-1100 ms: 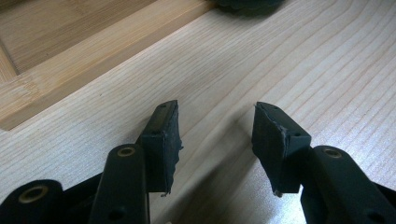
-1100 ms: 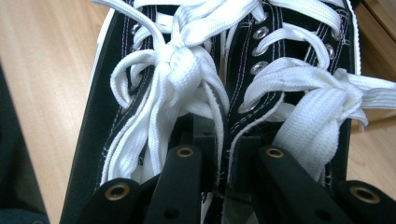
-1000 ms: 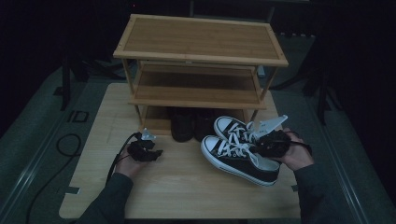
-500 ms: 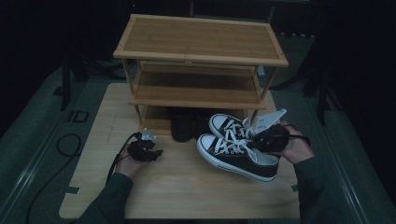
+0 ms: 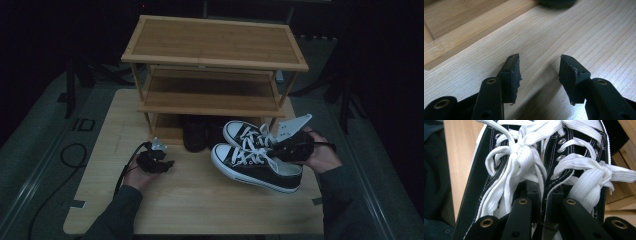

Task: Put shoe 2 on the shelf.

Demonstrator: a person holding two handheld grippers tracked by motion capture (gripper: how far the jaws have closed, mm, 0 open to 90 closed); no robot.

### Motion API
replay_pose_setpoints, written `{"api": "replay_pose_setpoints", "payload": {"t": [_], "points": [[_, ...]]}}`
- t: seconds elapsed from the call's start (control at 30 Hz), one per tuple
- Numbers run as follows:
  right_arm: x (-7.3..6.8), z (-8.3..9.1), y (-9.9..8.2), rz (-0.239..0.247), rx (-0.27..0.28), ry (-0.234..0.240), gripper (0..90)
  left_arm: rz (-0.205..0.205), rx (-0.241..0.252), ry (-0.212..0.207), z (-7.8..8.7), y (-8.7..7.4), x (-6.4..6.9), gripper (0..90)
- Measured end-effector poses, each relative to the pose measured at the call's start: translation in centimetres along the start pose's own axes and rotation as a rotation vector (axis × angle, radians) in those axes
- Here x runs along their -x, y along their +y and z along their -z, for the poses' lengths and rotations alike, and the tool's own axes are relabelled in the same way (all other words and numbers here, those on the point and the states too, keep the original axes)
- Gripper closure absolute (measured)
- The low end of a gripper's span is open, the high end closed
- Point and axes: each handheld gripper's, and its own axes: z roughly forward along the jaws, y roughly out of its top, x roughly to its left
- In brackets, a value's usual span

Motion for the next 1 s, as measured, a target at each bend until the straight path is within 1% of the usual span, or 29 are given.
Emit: {"api": "replay_pose_setpoints", "payload": {"t": [0.13, 0.2, 0.3, 0.47, 0.7, 0.9, 1.0], "points": [[0.0, 0.2, 0.7, 0.024, 0.002, 0.015, 83.8, 0.0, 0.001, -0.001, 0.0, 0.0, 0.0, 51.9], [0.0, 0.2, 0.9, 0.025, -0.001, 0.017, 83.8, 0.001, 0.002, -0.001, 0.0, 0.0, 0.0, 51.9], [0.0, 0.2, 1.6, 0.043, 0.01, 0.032, 83.9, 0.003, 0.004, -0.001, 0.0, 0.0, 0.0, 51.9], [0.1, 0.3, 2.6, 0.071, 0.037, 0.057, 83.8, 0.001, 0.003, 0.0, 0.0, 0.0, 0.0, 51.9], [-0.1, 0.8, 4.2, 0.111, 0.084, 0.079, 83.8, 0.001, 0.003, -0.002, 0.0, 0.0, 0.0, 51.9], [0.0, 1.5, 5.2, 0.127, 0.115, 0.064, 83.8, 0.0, 0.002, -0.002, 0.0, 0.0, 0.0, 51.8], [0.3, 1.9, 5.5, 0.115, 0.122, 0.051, 83.8, 0.001, 0.002, -0.001, 0.0, 0.0, 0.0, 51.8]]}}
